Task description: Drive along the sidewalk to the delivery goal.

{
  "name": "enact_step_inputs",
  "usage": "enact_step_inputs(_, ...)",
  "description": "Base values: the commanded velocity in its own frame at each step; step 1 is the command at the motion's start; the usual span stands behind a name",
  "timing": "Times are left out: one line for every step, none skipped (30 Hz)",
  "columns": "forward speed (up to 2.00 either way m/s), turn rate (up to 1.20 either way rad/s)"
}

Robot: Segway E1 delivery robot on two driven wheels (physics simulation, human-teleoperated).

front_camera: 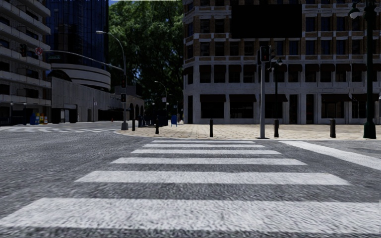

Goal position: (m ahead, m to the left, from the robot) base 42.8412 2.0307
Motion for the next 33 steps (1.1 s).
enact_step_inputs(2.00, 0.00)
enact_step_inputs(2.00, 0.00)
enact_step_inputs(2.00, 0.00)
enact_step_inputs(2.00, 0.00)
enact_step_inputs(2.00, 0.00)
enact_step_inputs(2.00, 0.00)
enact_step_inputs(2.00, 0.00)
enact_step_inputs(2.00, 0.00)
enact_step_inputs(2.00, 0.00)
enact_step_inputs(2.00, 0.00)
enact_step_inputs(2.00, 0.00)
enact_step_inputs(2.00, 0.00)
enact_step_inputs(2.00, 0.00)
enact_step_inputs(2.00, 0.00)
enact_step_inputs(2.00, 0.00)
enact_step_inputs(2.00, 0.00)
enact_step_inputs(2.00, 0.00)
enact_step_inputs(2.00, 0.00)
enact_step_inputs(2.00, 0.00)
enact_step_inputs(2.00, 0.00)
enact_step_inputs(2.00, 0.00)
enact_step_inputs(2.00, 0.00)
enact_step_inputs(2.00, 0.00)
enact_step_inputs(2.00, 0.00)
enact_step_inputs(2.00, 0.00)
enact_step_inputs(2.00, 0.00)
enact_step_inputs(2.00, 0.00)
enact_step_inputs(2.00, 0.00)
enact_step_inputs(2.00, 0.00)
enact_step_inputs(2.00, 0.00)
enact_step_inputs(2.00, 0.00)
enact_step_inputs(2.00, 0.00)
enact_step_inputs(2.00, 0.00)
